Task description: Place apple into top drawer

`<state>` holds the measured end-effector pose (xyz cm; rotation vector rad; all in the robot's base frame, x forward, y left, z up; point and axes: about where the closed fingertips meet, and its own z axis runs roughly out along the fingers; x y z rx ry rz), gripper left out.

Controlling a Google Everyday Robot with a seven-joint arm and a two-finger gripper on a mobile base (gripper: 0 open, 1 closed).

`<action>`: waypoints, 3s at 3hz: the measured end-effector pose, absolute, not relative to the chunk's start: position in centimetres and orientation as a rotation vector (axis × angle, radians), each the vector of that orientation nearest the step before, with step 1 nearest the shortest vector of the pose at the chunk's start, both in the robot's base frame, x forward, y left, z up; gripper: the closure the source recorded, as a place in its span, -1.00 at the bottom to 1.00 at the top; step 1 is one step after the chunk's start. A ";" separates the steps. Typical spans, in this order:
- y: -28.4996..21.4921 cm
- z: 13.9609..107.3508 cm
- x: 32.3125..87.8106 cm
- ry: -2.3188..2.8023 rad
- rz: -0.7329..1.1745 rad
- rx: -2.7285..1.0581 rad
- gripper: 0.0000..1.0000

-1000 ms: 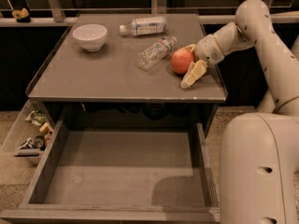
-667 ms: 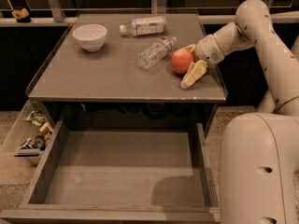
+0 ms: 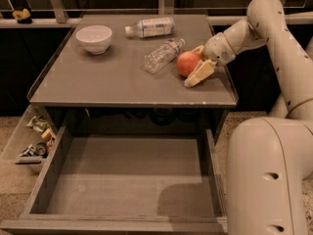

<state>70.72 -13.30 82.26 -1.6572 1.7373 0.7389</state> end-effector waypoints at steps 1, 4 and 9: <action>-13.3 82.6 70.7 1.737 0.739 -1.657 1.00; -11.0 91.2 69.3 1.845 0.513 -1.745 1.00; -11.7 111.7 51.4 1.598 0.354 -1.345 1.00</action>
Offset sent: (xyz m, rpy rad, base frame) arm -0.0022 0.0076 0.0496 -0.1201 -0.0166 0.0022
